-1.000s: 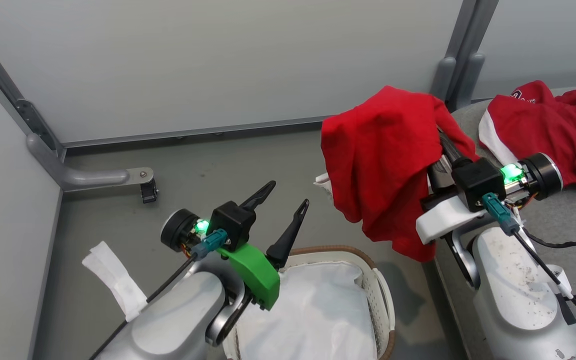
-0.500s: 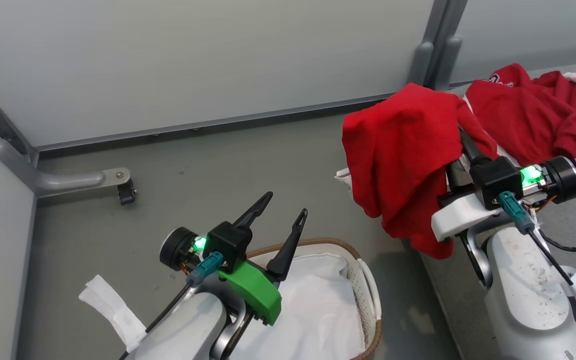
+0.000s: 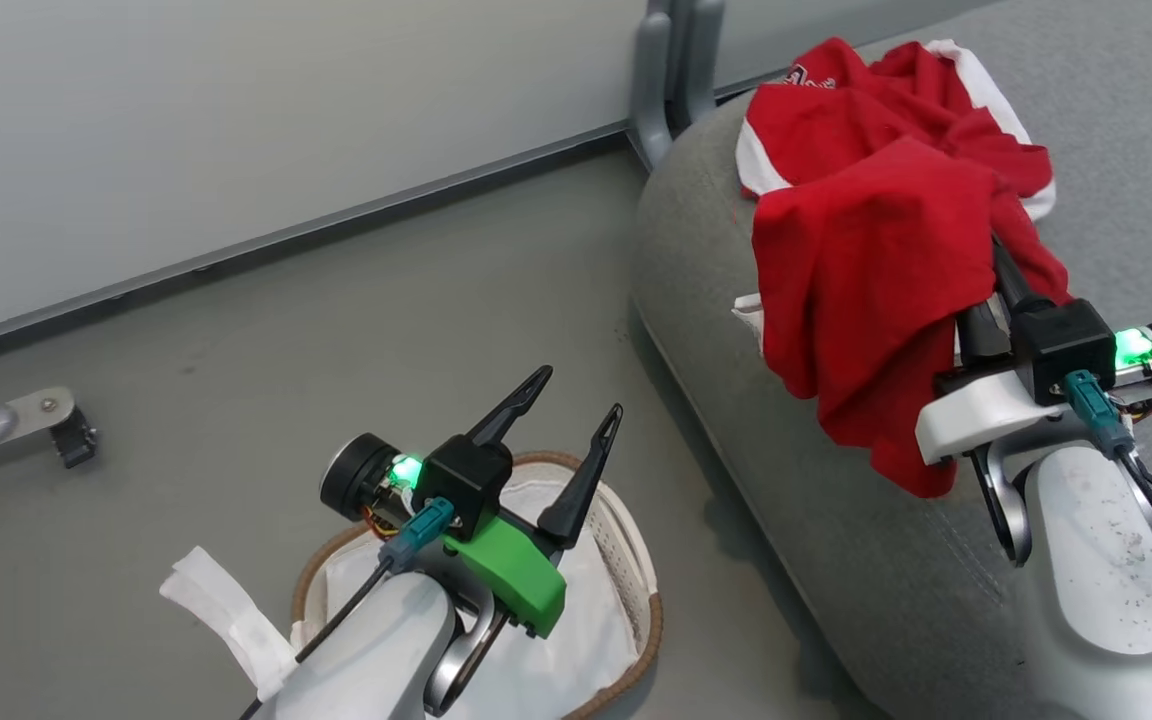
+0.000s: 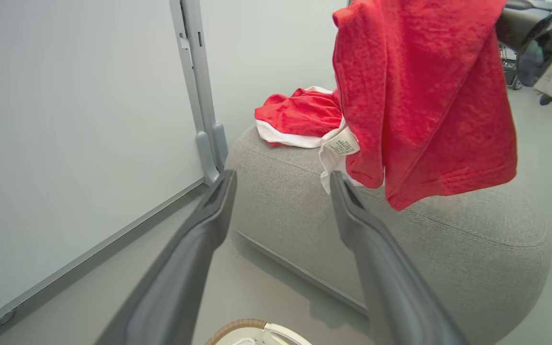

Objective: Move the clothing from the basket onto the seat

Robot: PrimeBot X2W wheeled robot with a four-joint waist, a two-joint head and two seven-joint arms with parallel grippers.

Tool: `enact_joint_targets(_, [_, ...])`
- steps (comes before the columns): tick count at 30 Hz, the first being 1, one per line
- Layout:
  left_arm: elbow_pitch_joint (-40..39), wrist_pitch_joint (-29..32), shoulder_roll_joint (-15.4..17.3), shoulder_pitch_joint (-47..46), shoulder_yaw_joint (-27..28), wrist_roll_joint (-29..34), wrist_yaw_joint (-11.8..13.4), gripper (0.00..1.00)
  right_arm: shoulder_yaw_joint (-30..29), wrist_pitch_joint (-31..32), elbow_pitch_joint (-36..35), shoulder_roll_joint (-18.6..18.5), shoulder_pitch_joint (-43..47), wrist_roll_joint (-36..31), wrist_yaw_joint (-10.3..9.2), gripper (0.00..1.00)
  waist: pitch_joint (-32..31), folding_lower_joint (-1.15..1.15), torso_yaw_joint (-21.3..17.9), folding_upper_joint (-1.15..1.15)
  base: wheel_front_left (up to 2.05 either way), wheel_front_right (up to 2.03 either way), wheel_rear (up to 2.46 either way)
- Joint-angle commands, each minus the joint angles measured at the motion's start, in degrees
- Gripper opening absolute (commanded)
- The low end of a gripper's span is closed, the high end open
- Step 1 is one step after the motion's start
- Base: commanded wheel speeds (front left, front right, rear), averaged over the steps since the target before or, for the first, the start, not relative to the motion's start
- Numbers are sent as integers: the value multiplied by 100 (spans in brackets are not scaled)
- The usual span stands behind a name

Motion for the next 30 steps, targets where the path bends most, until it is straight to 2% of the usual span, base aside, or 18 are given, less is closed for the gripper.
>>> enact_joint_targets(1, [40,4,-6,-59,26,91,-49,100,-45,-9,-18,-8,47,54,-8,0,428,0,-624,0,0,0,0])
enact_joint_targets(5, [127,4,-13,-94,-16,178,-125,100,-172,-9,-58,-7,139,114,-8,0,554,0,-800,0,0,0,0])
enact_joint_targets(9, [207,4,-16,-139,-47,269,-178,100,-310,-9,-60,-7,113,134,-8,0,651,0,-813,0,0,0,0])
enact_joint_targets(14, [249,4,-37,-200,-96,349,-230,100,-633,-10,-99,-9,-181,-12,-8,0,802,0,-607,0,0,0,0])
enact_joint_targets(18, [231,4,-22,-254,-94,407,-242,100,-868,-10,-146,-180,-664,-133,-8,0,978,0,-345,0,0,0,0])
enact_joint_targets(22, [164,4,-14,-335,-97,481,-269,100,-1064,-10,24,-590,-1380,-186,-8,0,1224,0,-32,0,0,0,0])
enact_joint_targets(30, [-58,4,-44,-670,-182,726,-278,100,-1546,382,612,-1774,-3075,-191,-8,0,1962,0,662,0,0,0,0])
